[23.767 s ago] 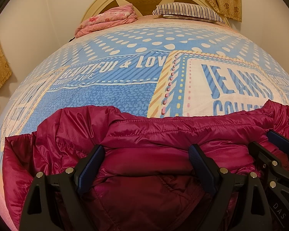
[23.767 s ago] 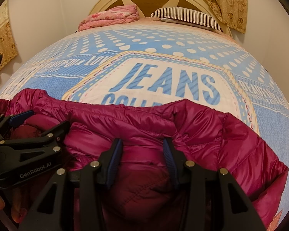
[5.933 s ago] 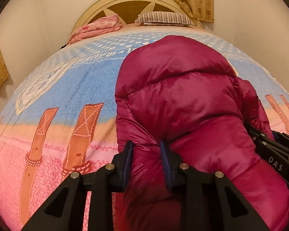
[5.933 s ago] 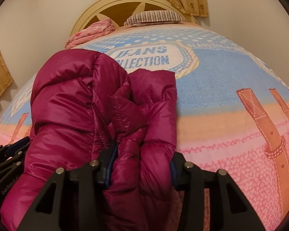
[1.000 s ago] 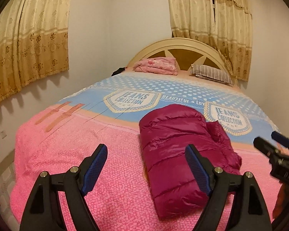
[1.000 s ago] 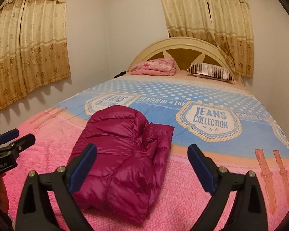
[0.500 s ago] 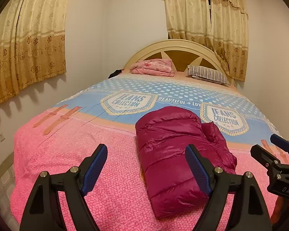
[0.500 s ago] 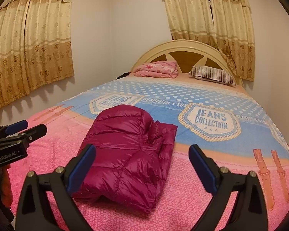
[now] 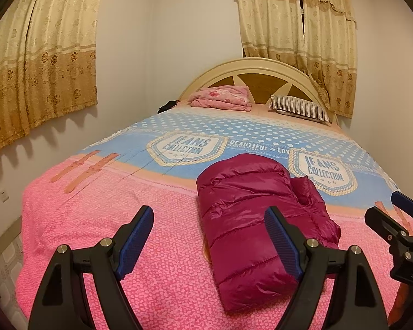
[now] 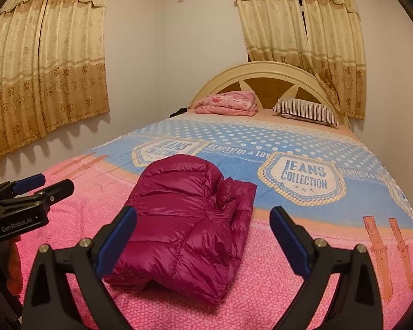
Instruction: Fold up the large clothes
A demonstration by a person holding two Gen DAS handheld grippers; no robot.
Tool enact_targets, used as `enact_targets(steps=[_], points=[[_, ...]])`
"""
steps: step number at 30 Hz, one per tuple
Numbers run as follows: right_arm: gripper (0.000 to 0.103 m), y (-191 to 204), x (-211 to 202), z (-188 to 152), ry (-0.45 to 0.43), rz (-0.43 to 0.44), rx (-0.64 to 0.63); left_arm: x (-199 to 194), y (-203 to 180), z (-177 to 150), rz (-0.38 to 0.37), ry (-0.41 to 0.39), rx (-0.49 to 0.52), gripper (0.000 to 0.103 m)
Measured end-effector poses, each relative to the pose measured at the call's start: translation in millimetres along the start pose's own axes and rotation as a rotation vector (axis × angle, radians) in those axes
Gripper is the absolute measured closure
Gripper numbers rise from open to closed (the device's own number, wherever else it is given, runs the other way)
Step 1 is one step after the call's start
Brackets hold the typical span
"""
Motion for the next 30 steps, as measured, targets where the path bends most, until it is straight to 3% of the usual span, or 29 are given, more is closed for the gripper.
enact_targets(steps=[23, 30], points=[[0.003, 2, -2, -3, -0.002, 0.006, -0.003, -5, 0, 1, 0.013, -0.001, -0.006, 0.02], [0.003, 3, -2, -4, -0.002, 0.006, 0.0, -11, -5, 5, -0.013, -0.024, 0.003, 0.02]])
Point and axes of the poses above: each gripper's, at about its wrist camera, not at the fingertips, and x roughly the way its jaws point, y to its left, z to its top, the point moved 6 cm from there along x, roughly the way its jaws point, and after that the axes turned 11 degrees about y, right-handed, at the moved point
